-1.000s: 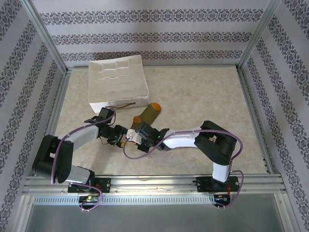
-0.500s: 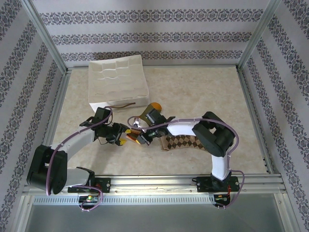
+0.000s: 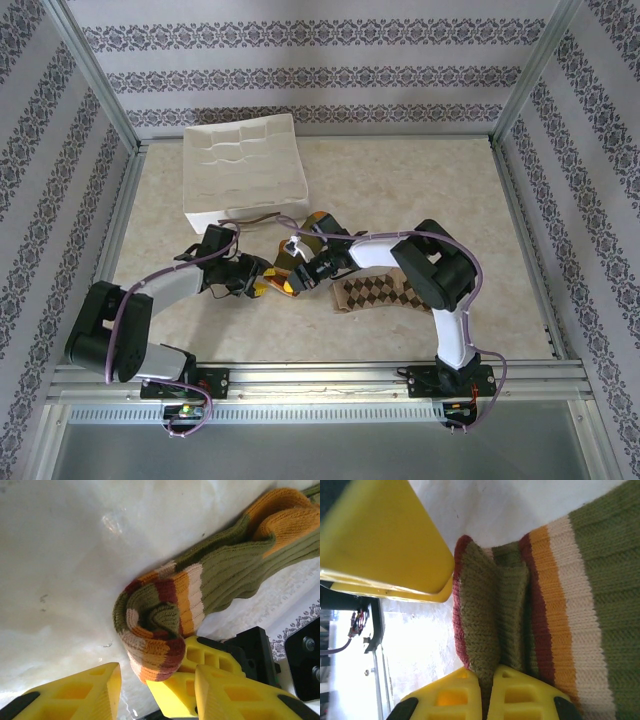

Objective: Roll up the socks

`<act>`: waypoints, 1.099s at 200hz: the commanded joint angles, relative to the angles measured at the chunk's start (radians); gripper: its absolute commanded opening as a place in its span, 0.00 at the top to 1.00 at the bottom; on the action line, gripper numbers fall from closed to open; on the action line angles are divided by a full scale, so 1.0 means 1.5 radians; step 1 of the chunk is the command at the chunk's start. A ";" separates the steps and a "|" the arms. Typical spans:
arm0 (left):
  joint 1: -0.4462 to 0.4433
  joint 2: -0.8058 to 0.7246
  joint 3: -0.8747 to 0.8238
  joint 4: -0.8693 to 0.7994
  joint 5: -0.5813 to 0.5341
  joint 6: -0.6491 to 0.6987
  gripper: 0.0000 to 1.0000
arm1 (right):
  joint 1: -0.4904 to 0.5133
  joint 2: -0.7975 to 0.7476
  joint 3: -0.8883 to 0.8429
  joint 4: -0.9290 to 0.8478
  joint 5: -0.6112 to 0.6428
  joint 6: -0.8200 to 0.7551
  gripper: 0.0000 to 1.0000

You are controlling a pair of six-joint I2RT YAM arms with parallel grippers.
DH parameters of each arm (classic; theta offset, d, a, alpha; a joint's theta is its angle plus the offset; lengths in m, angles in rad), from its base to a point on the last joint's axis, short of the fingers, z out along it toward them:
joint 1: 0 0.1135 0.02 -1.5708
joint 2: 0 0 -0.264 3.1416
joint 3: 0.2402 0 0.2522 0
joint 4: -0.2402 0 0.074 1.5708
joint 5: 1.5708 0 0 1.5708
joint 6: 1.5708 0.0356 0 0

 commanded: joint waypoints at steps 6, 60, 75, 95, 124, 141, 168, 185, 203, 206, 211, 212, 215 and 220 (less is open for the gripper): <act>-0.014 0.020 -0.003 0.045 -0.003 0.026 0.58 | -0.011 0.034 0.007 -0.051 0.005 0.033 1.00; -0.029 0.078 0.008 0.057 -0.026 0.053 0.60 | -0.022 0.063 0.026 -0.049 -0.032 0.072 1.00; -0.031 0.087 0.009 0.056 -0.038 0.057 0.61 | -0.024 0.071 0.032 -0.050 -0.043 0.081 1.00; -0.034 0.105 0.010 0.055 -0.050 0.061 0.68 | -0.024 0.076 0.035 -0.050 -0.050 0.083 1.00; -0.036 0.121 0.012 0.007 -0.062 0.051 1.00 | -0.024 0.060 0.029 -0.058 -0.031 0.063 1.00; -0.037 0.102 0.019 -0.067 -0.089 0.050 1.00 | -0.020 0.020 0.009 -0.050 0.011 0.028 0.91; -0.036 0.085 0.023 -0.130 -0.089 0.038 1.00 | 0.005 -0.117 -0.069 0.016 0.132 -0.063 0.64; -0.036 0.085 0.027 -0.150 -0.079 0.028 1.00 | 0.055 -0.231 -0.154 0.084 0.269 -0.165 0.56; -0.036 0.087 0.047 -0.181 -0.083 0.034 1.00 | 0.124 -0.295 -0.196 0.098 0.424 -0.272 0.48; -0.037 0.087 0.051 -0.185 -0.083 0.035 1.00 | 0.135 -0.298 -0.195 0.091 0.445 -0.285 0.48; -0.036 0.089 0.055 -0.192 -0.084 0.037 1.00 | 0.152 -0.301 -0.192 0.077 0.474 -0.307 0.48; -0.036 0.089 0.056 -0.193 -0.083 0.037 1.00 | 0.154 -0.301 -0.191 0.074 0.484 -0.312 0.48; -0.036 0.090 0.059 -0.196 -0.085 0.038 1.00 | 0.166 -0.301 -0.189 0.068 0.508 -0.323 0.48; -0.037 0.092 0.063 -0.201 -0.084 0.040 1.00 | 0.184 -0.299 -0.187 0.061 0.541 -0.347 0.48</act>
